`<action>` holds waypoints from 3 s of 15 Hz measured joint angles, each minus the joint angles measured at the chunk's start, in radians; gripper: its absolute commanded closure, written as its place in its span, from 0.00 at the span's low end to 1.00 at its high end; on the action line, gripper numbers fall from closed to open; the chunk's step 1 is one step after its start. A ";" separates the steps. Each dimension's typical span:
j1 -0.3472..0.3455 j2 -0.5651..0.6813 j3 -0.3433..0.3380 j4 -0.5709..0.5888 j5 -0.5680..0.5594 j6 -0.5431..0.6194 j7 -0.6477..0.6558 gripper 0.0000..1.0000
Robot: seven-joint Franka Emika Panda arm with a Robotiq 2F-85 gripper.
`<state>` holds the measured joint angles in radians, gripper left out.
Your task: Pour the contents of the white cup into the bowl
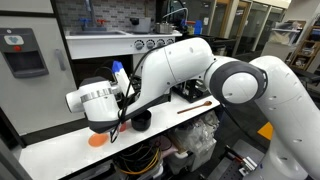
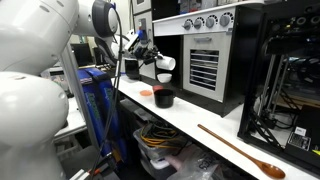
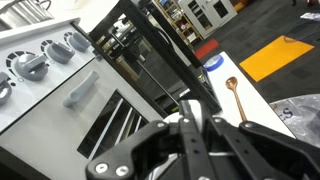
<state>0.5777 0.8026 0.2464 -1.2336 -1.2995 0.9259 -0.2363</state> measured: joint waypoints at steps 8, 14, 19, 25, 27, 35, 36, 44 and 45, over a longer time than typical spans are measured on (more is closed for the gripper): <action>-0.029 -0.112 0.030 -0.044 0.126 0.041 0.244 0.98; -0.041 -0.213 0.046 -0.166 0.245 0.065 0.460 0.98; -0.058 -0.317 0.046 -0.314 0.346 0.149 0.649 0.98; -0.109 -0.488 0.046 -0.552 0.405 0.345 0.813 0.98; -0.135 -0.554 0.046 -0.642 0.424 0.423 0.850 0.98; -0.237 -0.779 0.027 -0.964 0.459 0.734 0.963 0.98; -0.250 -0.801 0.020 -0.999 0.458 0.784 0.975 0.98; -0.347 -0.909 -0.054 -1.184 0.433 1.127 1.018 0.90; -0.352 -0.909 -0.055 -1.186 0.433 1.121 1.017 0.90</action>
<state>0.2255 -0.1065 0.1916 -2.4200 -0.8665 2.0464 0.7803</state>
